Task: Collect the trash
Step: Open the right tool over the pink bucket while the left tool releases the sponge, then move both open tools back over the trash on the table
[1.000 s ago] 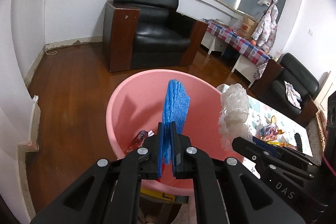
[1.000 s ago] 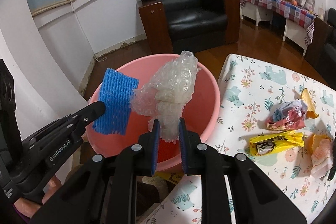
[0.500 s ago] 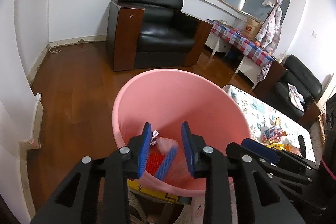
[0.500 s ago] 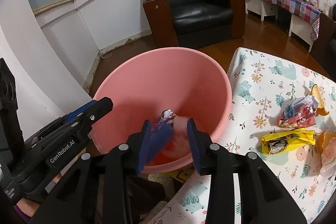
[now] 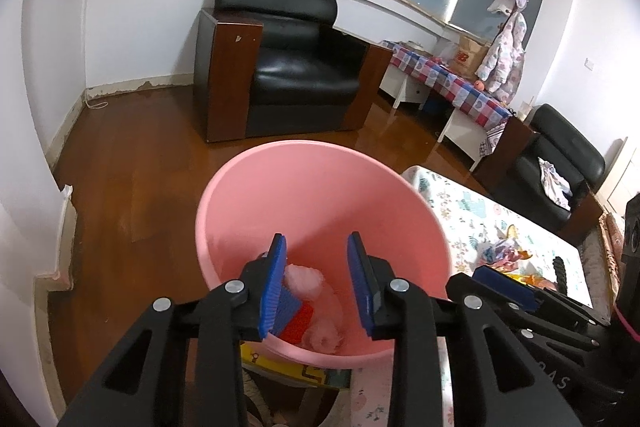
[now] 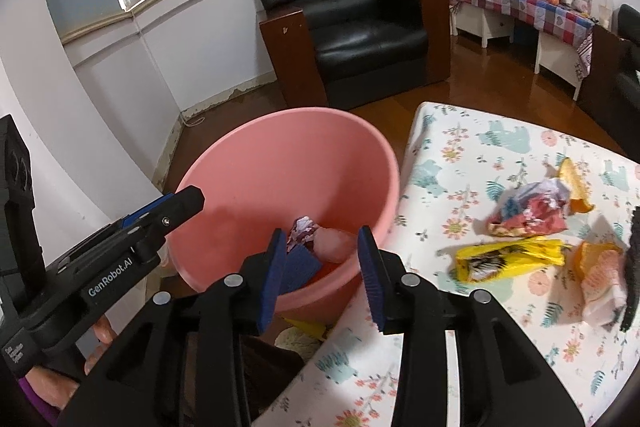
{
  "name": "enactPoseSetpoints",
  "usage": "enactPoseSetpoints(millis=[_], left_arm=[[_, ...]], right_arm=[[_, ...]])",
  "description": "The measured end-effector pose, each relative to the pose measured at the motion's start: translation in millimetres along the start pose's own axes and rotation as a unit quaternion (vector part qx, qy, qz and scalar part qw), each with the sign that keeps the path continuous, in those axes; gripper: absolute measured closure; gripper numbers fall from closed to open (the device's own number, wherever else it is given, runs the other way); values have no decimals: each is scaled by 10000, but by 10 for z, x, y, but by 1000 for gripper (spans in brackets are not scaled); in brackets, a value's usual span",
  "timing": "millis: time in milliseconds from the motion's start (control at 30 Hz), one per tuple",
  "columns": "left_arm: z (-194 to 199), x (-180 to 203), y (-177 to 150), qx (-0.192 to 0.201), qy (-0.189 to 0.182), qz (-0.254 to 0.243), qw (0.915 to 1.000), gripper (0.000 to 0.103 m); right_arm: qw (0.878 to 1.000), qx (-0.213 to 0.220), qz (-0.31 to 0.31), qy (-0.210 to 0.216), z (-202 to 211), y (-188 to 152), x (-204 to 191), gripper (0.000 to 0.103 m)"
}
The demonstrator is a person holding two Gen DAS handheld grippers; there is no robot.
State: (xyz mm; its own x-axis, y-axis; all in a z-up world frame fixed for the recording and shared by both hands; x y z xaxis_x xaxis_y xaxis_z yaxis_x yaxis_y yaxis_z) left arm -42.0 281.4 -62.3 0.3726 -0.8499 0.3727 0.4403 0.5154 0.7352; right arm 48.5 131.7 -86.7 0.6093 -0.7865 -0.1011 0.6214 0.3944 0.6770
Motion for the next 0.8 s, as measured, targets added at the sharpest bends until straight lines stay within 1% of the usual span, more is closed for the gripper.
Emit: enactPoseSetpoints(millis=[100, 267, 400, 533, 600, 800], left_arm=[[41, 74, 8, 39, -72, -37, 10000, 67], [106, 238, 20, 81, -209, -157, 9996, 66], [155, 363, 48, 116, -333, -314, 9989, 66], [201, 526, 52, 140, -533, -521, 9971, 66], [197, 621, 42, 114, -628, -630, 9960, 66], [145, 940, -59, -60, -917, -1040, 9903, 66]], right_arm=[[10000, 52, -43, -74, 88, -22, 89, 65], [9994, 154, -204, -214, 257, -46, 323, 65], [9982, 249, -423, -358, 400, -57, 593, 65], [9958, 293, -676, -536, 512, -124, 881, 65], [9944, 293, -787, -636, 555, -178, 1040, 65], [9908, 277, -1002, -862, 642, -335, 1311, 65]])
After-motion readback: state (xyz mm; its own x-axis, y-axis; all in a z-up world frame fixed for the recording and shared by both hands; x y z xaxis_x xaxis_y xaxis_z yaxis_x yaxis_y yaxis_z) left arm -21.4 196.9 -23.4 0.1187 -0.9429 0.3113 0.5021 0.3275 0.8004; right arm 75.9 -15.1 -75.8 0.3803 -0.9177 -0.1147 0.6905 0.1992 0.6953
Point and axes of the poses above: each gripper's, at about its wrist camera, not at the fingertips, and z roughly against the way its jaws point, x to its right, y to its top, the point moved 6 cm from there along -z, roughly the way its jaws point, and after that the axes turned 11 degrees about -y, right-handed, at the moved point
